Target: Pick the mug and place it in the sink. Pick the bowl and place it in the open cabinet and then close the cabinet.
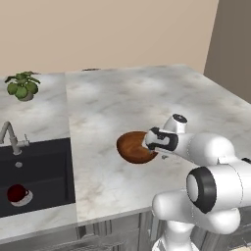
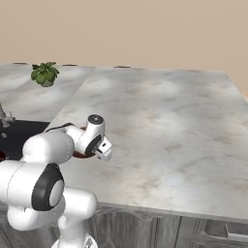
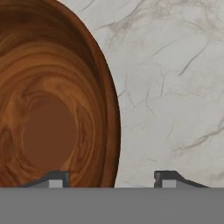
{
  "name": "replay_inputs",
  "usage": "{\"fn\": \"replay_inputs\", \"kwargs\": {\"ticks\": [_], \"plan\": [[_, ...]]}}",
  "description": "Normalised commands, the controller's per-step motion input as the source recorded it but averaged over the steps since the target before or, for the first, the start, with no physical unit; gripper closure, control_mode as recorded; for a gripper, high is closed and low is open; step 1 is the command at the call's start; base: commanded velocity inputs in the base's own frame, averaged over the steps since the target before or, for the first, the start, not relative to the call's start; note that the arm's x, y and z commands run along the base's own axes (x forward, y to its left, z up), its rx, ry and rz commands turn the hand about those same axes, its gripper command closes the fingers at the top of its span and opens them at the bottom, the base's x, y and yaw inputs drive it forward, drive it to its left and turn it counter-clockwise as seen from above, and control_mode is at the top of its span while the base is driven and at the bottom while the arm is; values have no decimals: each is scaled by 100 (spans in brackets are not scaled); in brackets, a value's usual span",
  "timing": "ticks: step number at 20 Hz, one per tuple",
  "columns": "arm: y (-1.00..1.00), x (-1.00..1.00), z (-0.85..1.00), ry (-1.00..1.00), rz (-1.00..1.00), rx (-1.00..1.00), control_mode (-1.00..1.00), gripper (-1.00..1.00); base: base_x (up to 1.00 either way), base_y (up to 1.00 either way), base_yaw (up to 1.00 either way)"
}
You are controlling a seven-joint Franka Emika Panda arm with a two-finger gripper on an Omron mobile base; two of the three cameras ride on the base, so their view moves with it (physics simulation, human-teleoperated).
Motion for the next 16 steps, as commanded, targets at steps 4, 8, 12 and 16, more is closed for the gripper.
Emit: {"fn": "replay_inputs", "kwargs": {"ticks": [4,8,12,16], "plan": [[11,3,-13,1,-6,0,-100,100,0,0,0],[13,0,-6,4,-5,0,-100,100,0,0,0],[1,0,-2,0,-3,0,-100,100,0,0,0],[0,0,9,2,-6,0,-100,100,0,0,0]]}}
